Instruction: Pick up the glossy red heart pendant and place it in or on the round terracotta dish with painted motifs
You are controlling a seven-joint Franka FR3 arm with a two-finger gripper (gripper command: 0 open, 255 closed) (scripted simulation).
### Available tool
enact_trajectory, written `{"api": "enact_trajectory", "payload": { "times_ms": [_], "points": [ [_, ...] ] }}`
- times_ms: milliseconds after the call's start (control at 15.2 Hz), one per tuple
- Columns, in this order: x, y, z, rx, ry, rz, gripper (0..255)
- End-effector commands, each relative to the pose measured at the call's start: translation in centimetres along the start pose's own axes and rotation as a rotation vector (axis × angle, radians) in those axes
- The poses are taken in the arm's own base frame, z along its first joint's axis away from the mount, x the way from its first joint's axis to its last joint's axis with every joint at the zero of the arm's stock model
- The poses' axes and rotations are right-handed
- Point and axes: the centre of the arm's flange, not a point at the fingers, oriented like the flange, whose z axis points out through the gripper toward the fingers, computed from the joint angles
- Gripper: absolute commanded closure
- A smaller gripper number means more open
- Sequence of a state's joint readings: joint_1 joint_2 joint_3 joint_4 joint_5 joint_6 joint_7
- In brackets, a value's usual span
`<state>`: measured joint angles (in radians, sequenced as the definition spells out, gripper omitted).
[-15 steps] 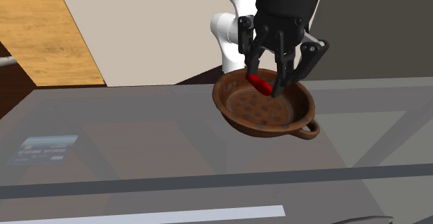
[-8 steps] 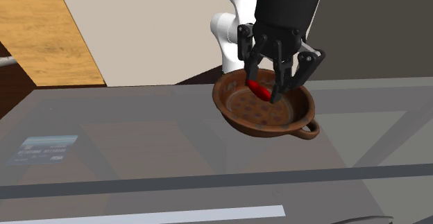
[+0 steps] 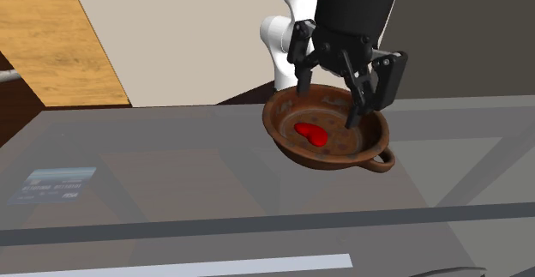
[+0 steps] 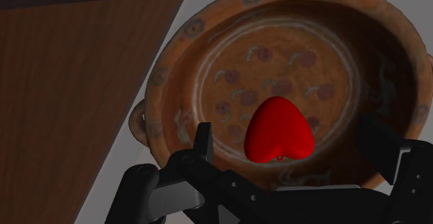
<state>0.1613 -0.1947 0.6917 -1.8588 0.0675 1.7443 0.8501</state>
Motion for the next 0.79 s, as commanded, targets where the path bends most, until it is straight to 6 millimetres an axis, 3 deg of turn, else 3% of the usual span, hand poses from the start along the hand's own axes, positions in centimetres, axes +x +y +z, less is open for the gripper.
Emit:
{"api": "enact_trajectory", "payload": {
  "times_ms": [0,198,726],
  "points": [
    [0.0,0.0,-1.3,0.0,0.0,0.0,0],
    [0.0,0.0,-5.0,0.0,0.0,0.0,0],
    [0.0,0.0,-5.0,0.0,0.0,0.0,0]
  ]
}}
